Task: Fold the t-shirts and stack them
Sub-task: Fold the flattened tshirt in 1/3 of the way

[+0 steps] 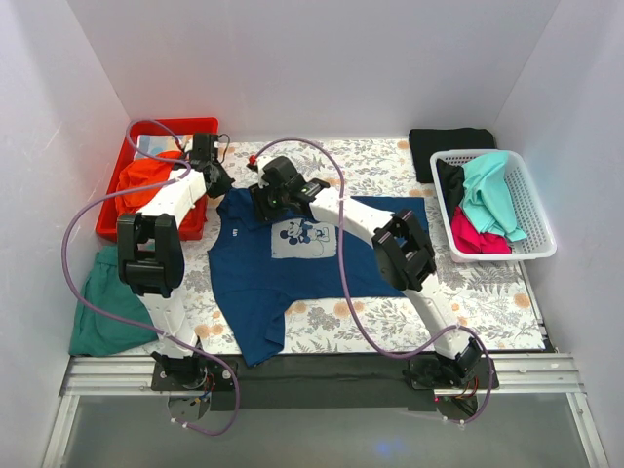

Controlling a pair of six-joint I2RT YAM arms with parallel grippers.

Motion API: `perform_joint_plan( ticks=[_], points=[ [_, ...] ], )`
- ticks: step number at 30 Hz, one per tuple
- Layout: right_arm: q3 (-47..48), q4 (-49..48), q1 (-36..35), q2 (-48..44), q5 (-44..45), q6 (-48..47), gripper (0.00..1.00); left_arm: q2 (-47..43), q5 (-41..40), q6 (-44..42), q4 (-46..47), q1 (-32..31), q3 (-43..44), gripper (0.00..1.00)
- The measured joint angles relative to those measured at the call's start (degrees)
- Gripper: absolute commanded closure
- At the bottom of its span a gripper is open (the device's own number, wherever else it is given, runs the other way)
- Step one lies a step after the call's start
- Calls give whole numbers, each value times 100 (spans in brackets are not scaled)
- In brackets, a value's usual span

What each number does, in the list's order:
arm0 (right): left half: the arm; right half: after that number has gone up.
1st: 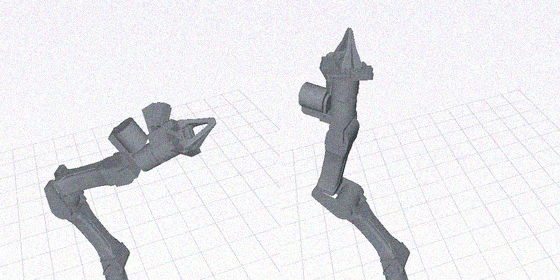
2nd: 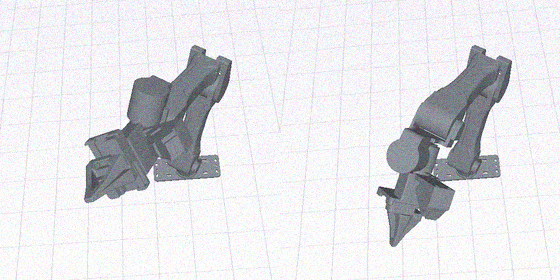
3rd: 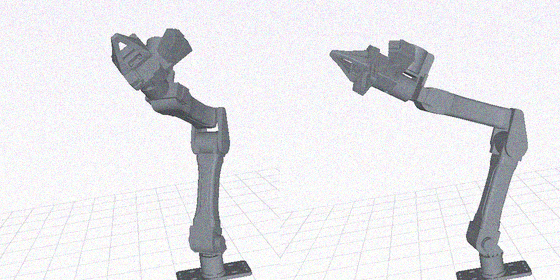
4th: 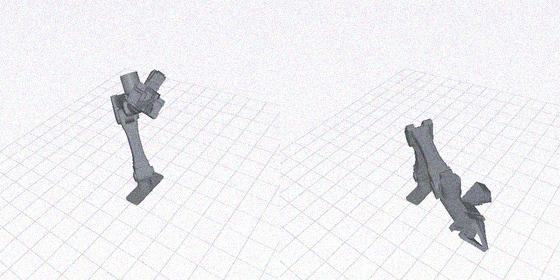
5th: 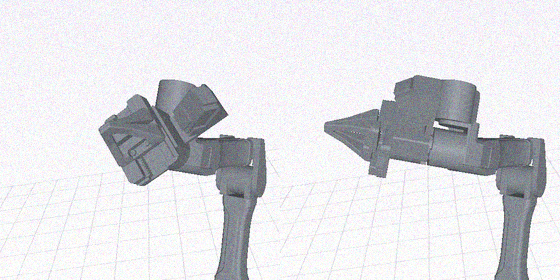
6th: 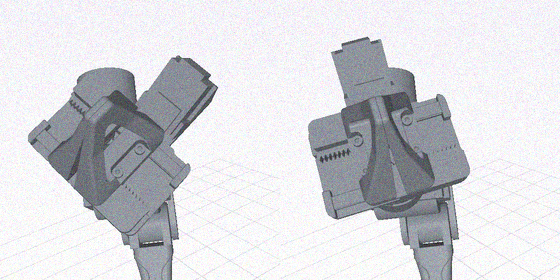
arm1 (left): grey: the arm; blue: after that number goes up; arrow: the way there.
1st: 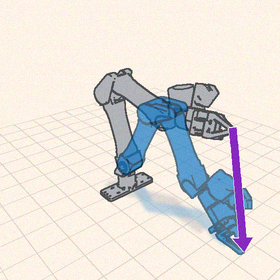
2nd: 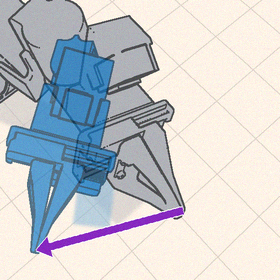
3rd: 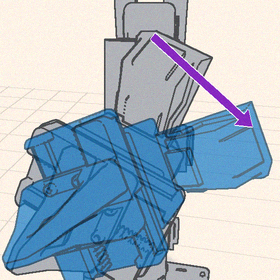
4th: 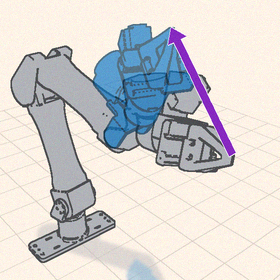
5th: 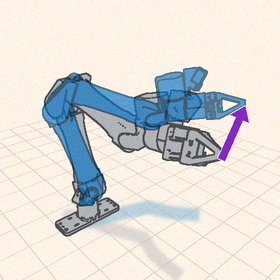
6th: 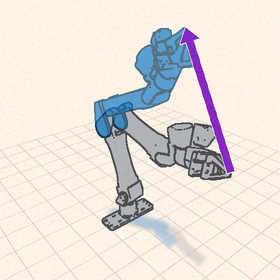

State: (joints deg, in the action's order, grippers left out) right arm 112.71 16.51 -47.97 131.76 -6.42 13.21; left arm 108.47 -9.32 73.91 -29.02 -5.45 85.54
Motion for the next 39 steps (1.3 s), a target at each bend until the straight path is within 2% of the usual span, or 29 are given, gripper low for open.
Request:
perform_joint_plan(
  ticks=[5, 12, 28, 34, 37, 39],
  points=[
    [695, 20, -85, 645, 247, 0, 46, 177, 122, 2, -297, 63, 251, 100],
    [763, 153, -144, 907, 435, -4, 45, 439, 210, 13, -455, 219, 313, 100],
    [772, 138, -356, 957, 396, 4, 46, 450, 385, 33, -483, 356, 195, 100],
    [997, -13, -361, 1255, 389, 13, 48, 450, 466, 33, -435, 431, 74, 100],
    [1010, -35, -361, 1274, 407, 13, 54, 450, 520, 35, -391, 461, -70, 100],
    [1008, -33, -361, 1274, 461, 9, 64, 450, 564, 50, -393, 490, -149, 100]
  ],
)
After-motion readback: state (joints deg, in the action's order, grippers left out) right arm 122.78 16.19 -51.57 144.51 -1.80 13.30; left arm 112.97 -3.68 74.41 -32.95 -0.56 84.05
